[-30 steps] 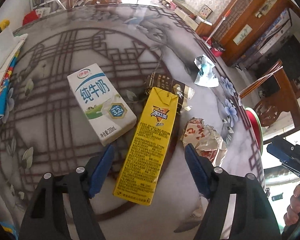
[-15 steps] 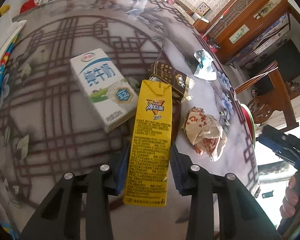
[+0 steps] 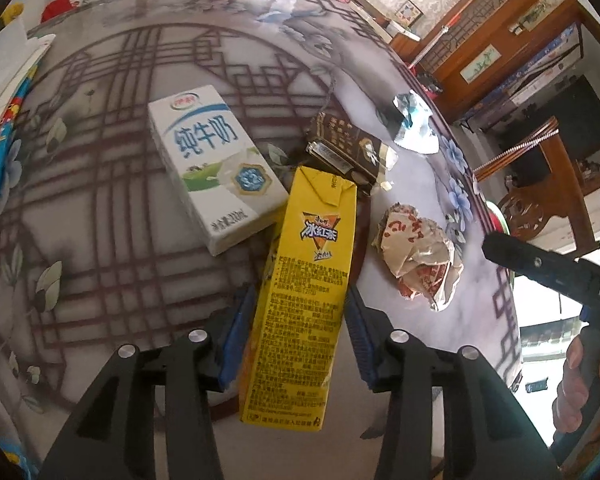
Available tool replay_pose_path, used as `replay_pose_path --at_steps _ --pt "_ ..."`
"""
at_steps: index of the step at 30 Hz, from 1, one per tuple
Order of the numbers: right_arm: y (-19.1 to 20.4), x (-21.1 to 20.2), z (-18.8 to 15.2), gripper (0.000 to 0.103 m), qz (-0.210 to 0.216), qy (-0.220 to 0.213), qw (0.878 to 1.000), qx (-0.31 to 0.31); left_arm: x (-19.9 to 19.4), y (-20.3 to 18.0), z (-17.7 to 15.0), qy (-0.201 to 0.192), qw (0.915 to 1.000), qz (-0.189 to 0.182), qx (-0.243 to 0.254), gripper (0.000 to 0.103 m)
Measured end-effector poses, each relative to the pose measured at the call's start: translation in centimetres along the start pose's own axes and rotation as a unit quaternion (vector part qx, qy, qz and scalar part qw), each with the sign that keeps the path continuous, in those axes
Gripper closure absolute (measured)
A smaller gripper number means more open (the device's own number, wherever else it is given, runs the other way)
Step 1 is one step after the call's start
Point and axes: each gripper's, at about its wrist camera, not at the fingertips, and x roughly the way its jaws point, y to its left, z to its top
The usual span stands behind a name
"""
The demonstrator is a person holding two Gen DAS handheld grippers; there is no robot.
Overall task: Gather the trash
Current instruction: 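Grasp the crumpled red-white paper wrapper with right tool while left tool lifts the juice box, then lift the juice box and paper wrapper off the table with both tools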
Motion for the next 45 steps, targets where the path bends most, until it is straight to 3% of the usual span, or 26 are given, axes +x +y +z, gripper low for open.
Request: replay_pose_path --at_steps 16,27,34,45 --pt "1.4 3.9 1.1 0.047 -0.016 0.047 0.998 -0.038 -0.4 0.3 -0.5 -0.004 0.9999 -0.009 -0.011 0.068" --pt "1.1 5.0 1.2 0.045 -0.039 0.056 0.996 -0.049 -0.2 0.3 -0.5 -0.001 0.9999 -0.010 -0.010 0.066" --pt "1.3 4.8 0.9 0.062 -0.034 0.051 0.996 -0.058 0.1 0.2 -0.5 0.003 0.9999 -0.006 -0.011 0.066" --pt "2.1 1.2 0.6 0.063 -0.016 -0.002 0.998 -0.065 0.2 0.3 -1.0 0.007 0.9999 -0.001 -0.012 0.069"
